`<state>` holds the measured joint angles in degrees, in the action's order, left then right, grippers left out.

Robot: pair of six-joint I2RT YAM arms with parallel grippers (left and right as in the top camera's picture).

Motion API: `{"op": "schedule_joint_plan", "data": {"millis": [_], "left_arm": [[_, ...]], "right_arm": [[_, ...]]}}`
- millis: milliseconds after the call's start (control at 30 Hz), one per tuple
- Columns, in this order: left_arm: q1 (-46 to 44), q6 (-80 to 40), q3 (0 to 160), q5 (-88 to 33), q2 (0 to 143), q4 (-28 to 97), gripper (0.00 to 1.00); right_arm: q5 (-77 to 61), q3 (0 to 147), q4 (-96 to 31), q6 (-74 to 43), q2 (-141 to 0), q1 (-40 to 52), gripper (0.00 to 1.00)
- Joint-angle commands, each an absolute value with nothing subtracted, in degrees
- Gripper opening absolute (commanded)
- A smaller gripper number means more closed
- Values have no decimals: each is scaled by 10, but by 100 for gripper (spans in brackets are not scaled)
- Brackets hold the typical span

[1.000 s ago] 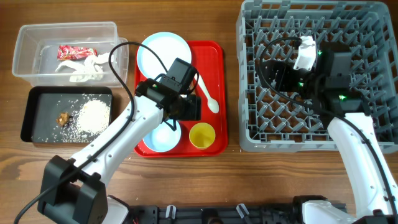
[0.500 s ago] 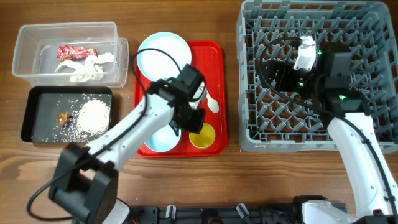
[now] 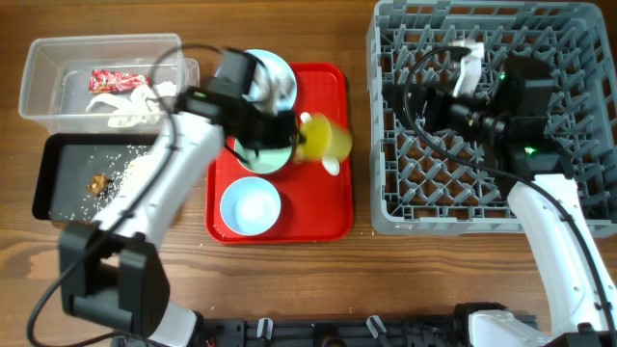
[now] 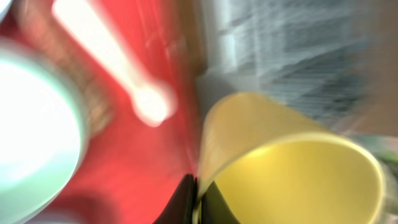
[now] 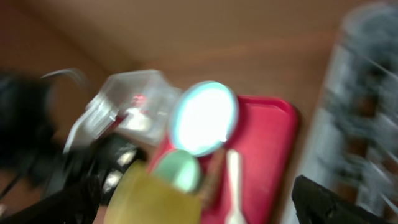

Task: Sort waste into correct bins and load items into the dishwasher rack
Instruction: 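Grasp the yellow cup with the left gripper and lift it, then hand the yellow cup from the left gripper to the right gripper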

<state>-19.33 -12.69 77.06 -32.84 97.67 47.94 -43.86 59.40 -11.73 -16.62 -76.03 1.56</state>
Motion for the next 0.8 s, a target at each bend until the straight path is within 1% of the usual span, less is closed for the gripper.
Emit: {"op": "schedule_joint_plan", "data": {"millis": [0, 33, 133, 200, 333, 433, 600, 700, 767], "left_arm": [[-72, -188, 801, -719, 956, 348, 4], [-54, -219, 801, -771, 956, 300, 4], [-39, -319, 801, -854, 956, 185, 4], [-45, -364, 801, -892, 956, 147, 4], [-64, -382, 801, -904, 956, 181, 4], [-79, -382, 801, -904, 956, 208, 4], [-92, -382, 800, -904, 956, 235, 4], [-94, -382, 798, -904, 956, 239, 4], [-96, -382, 798, -904, 956, 239, 4]], "right_arm": [[-597, 603, -33, -196, -767, 19, 100], [-605, 603, -14, -197, -767, 21, 100], [-607, 603, 46, -196, -767, 46, 99], [-637, 603, 103, -197, -769, 68, 100], [-684, 603, 201, -227, -789, 93, 99], [-729, 603, 257, -247, -811, 93, 99], [-760, 603, 293, -259, -832, 111, 99], [-760, 603, 300, -259, -832, 117, 87], [-760, 603, 300, -259, -832, 117, 76]]}}
